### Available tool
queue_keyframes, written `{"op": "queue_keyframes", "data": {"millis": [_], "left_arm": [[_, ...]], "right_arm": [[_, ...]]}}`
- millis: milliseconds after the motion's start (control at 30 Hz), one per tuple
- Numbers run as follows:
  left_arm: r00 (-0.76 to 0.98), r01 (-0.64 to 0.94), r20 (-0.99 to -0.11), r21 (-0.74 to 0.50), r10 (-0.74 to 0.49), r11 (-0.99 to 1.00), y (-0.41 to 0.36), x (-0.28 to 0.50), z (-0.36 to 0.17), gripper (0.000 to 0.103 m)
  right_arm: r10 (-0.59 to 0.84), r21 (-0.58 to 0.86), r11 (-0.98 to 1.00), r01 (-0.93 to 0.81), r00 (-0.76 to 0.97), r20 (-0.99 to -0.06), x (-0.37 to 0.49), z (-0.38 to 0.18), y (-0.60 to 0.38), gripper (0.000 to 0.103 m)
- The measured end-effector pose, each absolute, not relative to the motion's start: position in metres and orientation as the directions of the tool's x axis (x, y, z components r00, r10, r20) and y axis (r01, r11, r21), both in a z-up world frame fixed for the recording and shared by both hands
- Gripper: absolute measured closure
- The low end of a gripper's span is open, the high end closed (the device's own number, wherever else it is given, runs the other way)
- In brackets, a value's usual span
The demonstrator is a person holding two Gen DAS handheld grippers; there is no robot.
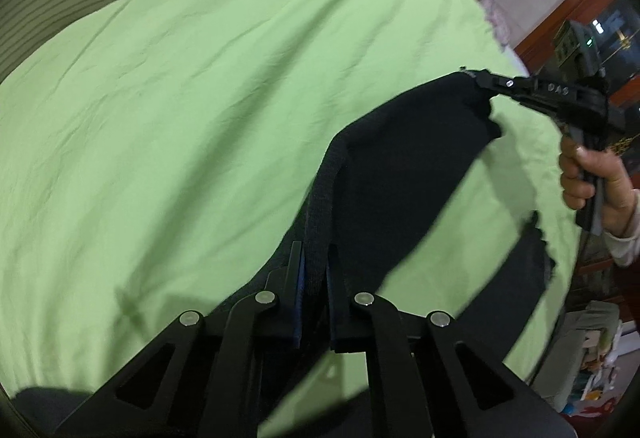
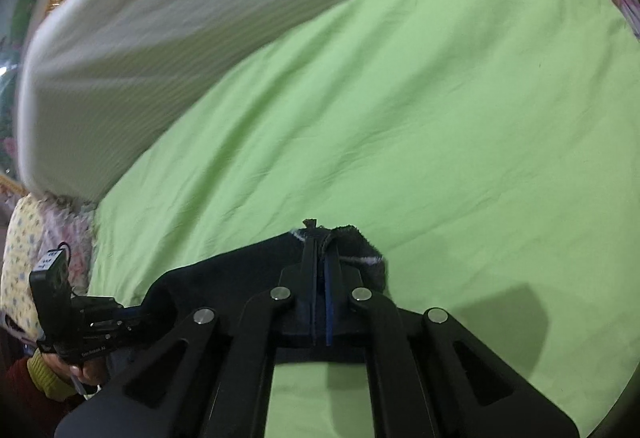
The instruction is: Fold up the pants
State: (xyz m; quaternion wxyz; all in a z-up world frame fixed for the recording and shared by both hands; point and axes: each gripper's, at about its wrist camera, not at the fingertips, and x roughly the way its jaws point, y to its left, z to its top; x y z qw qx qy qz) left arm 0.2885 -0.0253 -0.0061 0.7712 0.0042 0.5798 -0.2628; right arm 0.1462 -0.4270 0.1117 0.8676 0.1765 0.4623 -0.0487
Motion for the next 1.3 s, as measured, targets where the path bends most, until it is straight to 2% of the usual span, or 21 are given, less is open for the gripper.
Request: {"op": "queue_keyframes", "data": {"millis": [300,500,800,1067,1300], "left_arm": [[0.186,0.402,-0.85,-0.391,-0.492,0.828,-0.004,0.235,0.024,0.098],[0.177,0.406,-0.831,-0.426,-0.527,0.809,-0.019,0.174,0.016,0.098],[0.155,0.44,-0.81,-0.456,-0.566,0.773,-0.02,0.128,0.016,0.098],[0.115,0.492,-0.814,-0.452,-0.57,0.744,-0.028,0.098,0.015,0.098],[0.071,0.489,-0.846,-0.433,-0.529,0.758,-0.041,0.087,-0.008,0.097]], "right_arm": [[0.074,0.214,0.962,0.169,0.592,-0.803,0.086,0.136,-0.409,0.1],[0.101,0.23,0.963,0.144,0.597,-0.796,0.034,0.136,-0.407,0.1],[0.053,0.178,0.971,0.16,0.584,-0.81,-0.027,0.123,-0.396,0.1],[0.012,0.15,0.968,0.203,0.557,-0.83,-0.058,0.111,-0.39,0.1],[-0.019,0.116,0.964,0.241,0.494,-0.869,-0.065,0.082,-0.385,0.1]]}}
